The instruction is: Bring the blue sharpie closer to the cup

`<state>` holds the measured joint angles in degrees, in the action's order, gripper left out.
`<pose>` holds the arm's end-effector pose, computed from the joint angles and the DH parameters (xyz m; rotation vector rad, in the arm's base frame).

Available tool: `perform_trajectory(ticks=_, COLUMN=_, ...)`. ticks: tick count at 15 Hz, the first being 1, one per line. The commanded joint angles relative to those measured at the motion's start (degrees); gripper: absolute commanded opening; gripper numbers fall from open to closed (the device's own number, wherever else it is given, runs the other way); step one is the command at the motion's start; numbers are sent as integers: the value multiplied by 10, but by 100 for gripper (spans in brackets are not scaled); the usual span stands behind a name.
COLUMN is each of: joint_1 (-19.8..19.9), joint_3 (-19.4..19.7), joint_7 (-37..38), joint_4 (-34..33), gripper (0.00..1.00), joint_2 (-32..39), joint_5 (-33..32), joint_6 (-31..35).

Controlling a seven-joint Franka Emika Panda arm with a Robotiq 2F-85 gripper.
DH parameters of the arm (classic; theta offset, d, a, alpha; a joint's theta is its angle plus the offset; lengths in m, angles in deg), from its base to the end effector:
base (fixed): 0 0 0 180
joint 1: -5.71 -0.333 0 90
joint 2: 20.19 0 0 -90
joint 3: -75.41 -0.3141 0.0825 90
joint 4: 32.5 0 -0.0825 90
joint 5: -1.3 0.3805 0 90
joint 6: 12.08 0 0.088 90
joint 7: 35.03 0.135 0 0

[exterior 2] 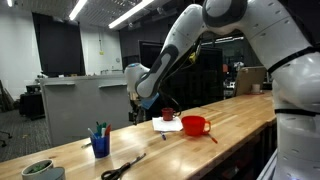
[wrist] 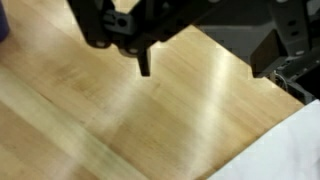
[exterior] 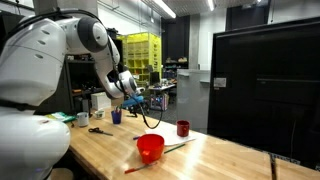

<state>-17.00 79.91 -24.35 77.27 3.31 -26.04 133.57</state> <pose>0.6170 0.2038 0.2755 2.7447 0.7149 0.4103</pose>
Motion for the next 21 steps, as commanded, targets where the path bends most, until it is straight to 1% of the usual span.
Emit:
perform_trajectory(ticks=1, joint_1=11, joint_3=-21, joint_7=-4, joint_4=-3, gripper=100, joint_2=-99, joint_5=-10, joint_6=-139)
perform_trajectory(ticks=2, joint_1=17, joint_3=-29, joint_7=-24, joint_4=-25, gripper=100, joint_2=-114, joint_5=0, joint_6=-194)
perform_trajectory(ticks=3, joint_1=32, joint_3=-40, joint_7=-1, joint_4=-24, gripper=100, joint_2=-69, joint_5=-11, joint_6=-129)
perform_trajectory(ticks=4, joint_1=38, joint_3=-47, joint_7=-8, joint_4=-30, gripper=100, joint_2=-91, joint_5=-10, joint_6=-165)
perform_trajectory(ticks=5, joint_1=41, joint_3=-52, joint_7=-13, joint_4=-32, gripper=100, joint_2=-108, joint_5=-8, joint_6=-185)
perform_trajectory(ticks=9, joint_1=42, joint_3=-55, joint_7=-15, joint_4=-28, gripper=100, joint_2=-113, joint_5=-8, joint_6=-193)
perform_trajectory(ticks=12, joint_1=51, joint_3=-61, joint_7=43, joint_4=-2, gripper=100, joint_2=-128, joint_5=-13, joint_6=-219)
perform_trajectory(ticks=17, joint_1=73, joint_3=-59, joint_7=155, joint_4=67, gripper=100, joint_2=-169, joint_5=-28, joint_6=-300)
perform_trajectory(ticks=18, joint_1=84, joint_3=-62, joint_7=154, joint_4=87, gripper=100, joint_2=-181, joint_5=-3, joint_6=-311)
perform_trajectory(ticks=19, joint_1=97, joint_3=-66, joint_7=132, joint_4=108, gripper=100, joint_2=-193, joint_5=35, joint_6=-316)
perform_trajectory(ticks=20, joint_1=112, joint_3=-71, joint_7=92, joint_4=134, gripper=100, joint_2=-207, joint_5=85, joint_6=-304)
perform_trajectory(ticks=21, joint_1=122, joint_3=-72, joint_7=69, joint_4=154, gripper=100, joint_2=-217, joint_5=121, joint_6=-295)
